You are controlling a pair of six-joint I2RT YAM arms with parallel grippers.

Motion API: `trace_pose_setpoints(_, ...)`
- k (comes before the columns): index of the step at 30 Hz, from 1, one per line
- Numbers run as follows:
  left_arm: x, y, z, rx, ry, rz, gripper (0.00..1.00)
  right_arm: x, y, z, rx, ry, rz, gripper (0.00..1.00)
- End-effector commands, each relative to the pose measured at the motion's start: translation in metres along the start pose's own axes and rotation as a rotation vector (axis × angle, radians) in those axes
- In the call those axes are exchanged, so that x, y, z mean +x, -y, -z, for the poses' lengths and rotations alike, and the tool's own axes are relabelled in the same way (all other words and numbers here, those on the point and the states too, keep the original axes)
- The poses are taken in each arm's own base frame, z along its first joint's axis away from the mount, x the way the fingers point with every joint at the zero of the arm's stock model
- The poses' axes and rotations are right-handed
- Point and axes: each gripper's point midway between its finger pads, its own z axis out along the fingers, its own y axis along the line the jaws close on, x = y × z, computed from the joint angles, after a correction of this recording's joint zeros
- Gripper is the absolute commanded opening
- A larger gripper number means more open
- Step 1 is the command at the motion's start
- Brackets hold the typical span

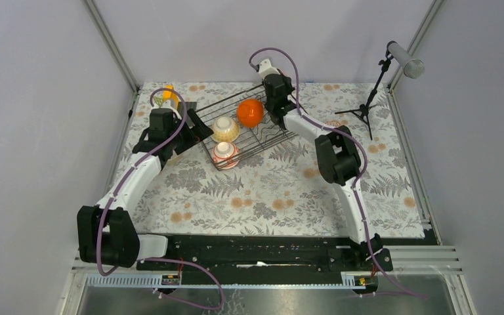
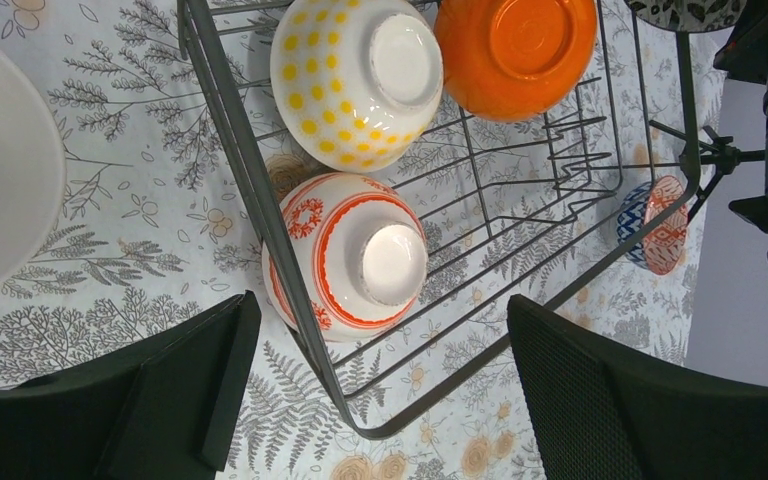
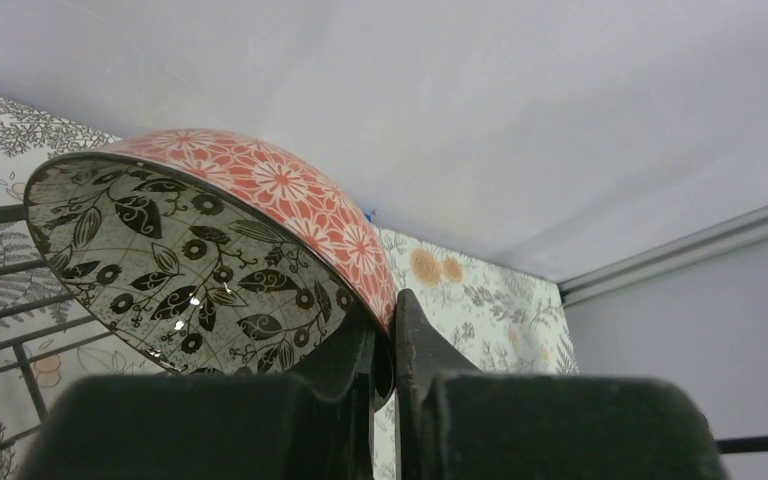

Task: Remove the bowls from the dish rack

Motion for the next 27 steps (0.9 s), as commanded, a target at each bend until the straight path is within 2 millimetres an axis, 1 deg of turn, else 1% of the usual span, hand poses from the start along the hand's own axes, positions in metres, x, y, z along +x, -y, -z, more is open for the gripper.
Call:
trace_pose_setpoints(1, -0.011, 0.015, 0.016, 0.045, 0.068, 0.000, 0.99, -0.064, 0.081, 0.030, 0.115, 0.046, -0.286, 0.00)
trace_pose_setpoints(6, -0.011, 0.021, 0.024, 0.059, 0.079, 0.002, 0.99, -0.058, 0.088, 0.048, 0.066, 0.002, -0.367, 0.00)
trace_pose_setpoints(7, -0.011, 0.022, 0.026, 0.061, 0.078, 0.000, 0.99, -0.060, 0.092, 0.053, 0.058, -0.002, -0.389, 0.00)
trace_pose_setpoints(10, -0.016, 0.028, 0.032, 0.064, 0.086, -0.006, 0.99, -0.055, 0.099, 0.065, 0.040, -0.047, -0.464, 0.00)
trace_pose_setpoints(12, -0.020, 0.032, 0.036, 0.066, 0.093, -0.015, 0.99, -0.042, 0.103, 0.074, 0.027, -0.108, -0.534, 0.00)
trace_pose_setpoints(16, -0.025, 0.034, 0.042, 0.055, 0.101, -0.030, 0.99, -0.006, 0.107, 0.086, -0.063, -0.265, -0.724, 0.00)
trace_pose_setpoints(19, -0.025, 0.034, 0.045, 0.054, 0.098, -0.030, 0.99, 0.019, 0.113, 0.098, -0.114, -0.372, -0.849, 0.00)
trace_pose_setpoints(24, -0.021, 0.032, 0.046, 0.050, 0.091, -0.026, 0.99, 0.050, 0.127, 0.121, -0.128, -0.450, -0.960, 0.00)
trace_pose_setpoints(27, -0.022, 0.034, 0.046, 0.056, 0.085, -0.026, 0.99, 0.071, 0.133, 0.136, -0.120, -0.512, -1.023, 0.00)
